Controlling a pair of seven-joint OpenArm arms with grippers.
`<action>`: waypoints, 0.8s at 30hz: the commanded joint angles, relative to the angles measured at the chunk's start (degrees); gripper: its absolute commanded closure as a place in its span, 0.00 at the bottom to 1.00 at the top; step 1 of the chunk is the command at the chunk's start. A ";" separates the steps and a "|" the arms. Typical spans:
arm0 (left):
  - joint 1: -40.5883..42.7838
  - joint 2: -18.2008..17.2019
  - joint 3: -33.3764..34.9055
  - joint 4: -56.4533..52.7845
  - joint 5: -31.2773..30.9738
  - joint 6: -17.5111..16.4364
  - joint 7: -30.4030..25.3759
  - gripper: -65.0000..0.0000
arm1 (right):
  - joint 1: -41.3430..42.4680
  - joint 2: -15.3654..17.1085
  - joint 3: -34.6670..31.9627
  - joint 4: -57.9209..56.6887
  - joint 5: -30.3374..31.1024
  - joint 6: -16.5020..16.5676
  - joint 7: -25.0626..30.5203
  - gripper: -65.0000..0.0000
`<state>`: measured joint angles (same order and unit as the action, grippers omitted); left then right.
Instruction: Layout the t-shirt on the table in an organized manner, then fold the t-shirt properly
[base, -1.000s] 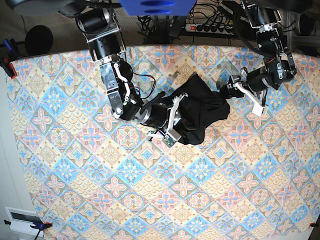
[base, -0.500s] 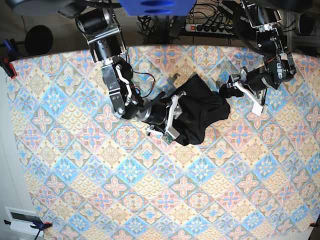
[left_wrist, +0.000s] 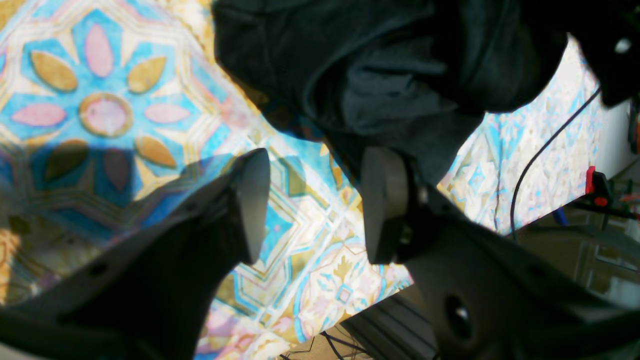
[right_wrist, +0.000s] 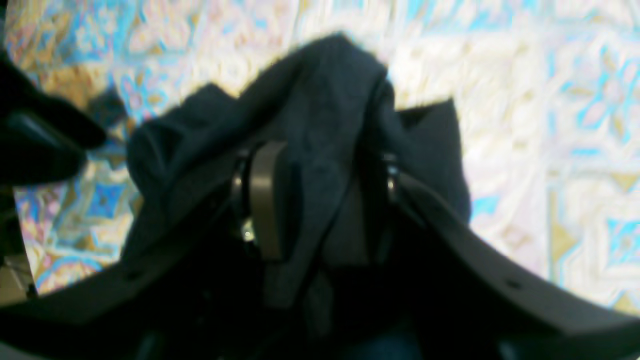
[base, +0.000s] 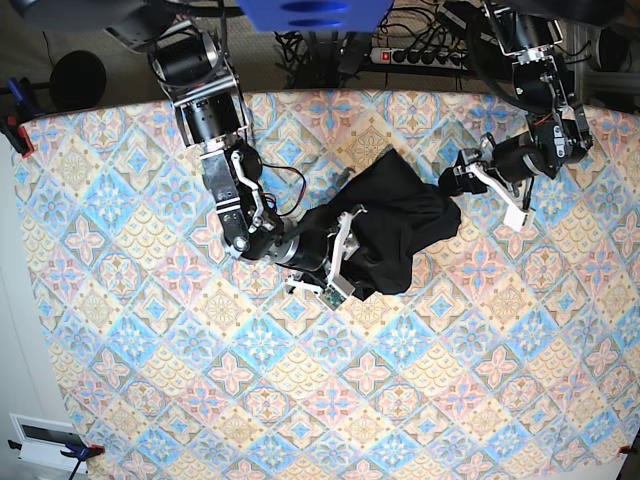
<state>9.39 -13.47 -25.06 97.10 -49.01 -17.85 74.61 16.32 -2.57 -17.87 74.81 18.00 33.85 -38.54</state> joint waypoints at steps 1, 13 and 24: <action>-0.55 -0.64 -0.22 0.79 -1.05 -0.22 -0.45 0.55 | 1.22 -0.29 -0.02 0.14 0.86 0.31 1.14 0.65; -0.55 -0.55 -0.22 0.79 -1.05 -0.22 -0.45 0.55 | 4.65 -0.29 -0.20 -3.64 0.77 0.48 1.23 0.70; -0.73 -0.64 -0.22 0.79 -1.05 -0.22 -0.45 0.55 | 4.56 -0.29 -0.29 -3.55 0.95 1.89 1.23 0.95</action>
<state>9.23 -13.47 -25.06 97.10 -49.01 -17.85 74.61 19.38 -2.57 -18.24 70.11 17.93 35.35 -38.79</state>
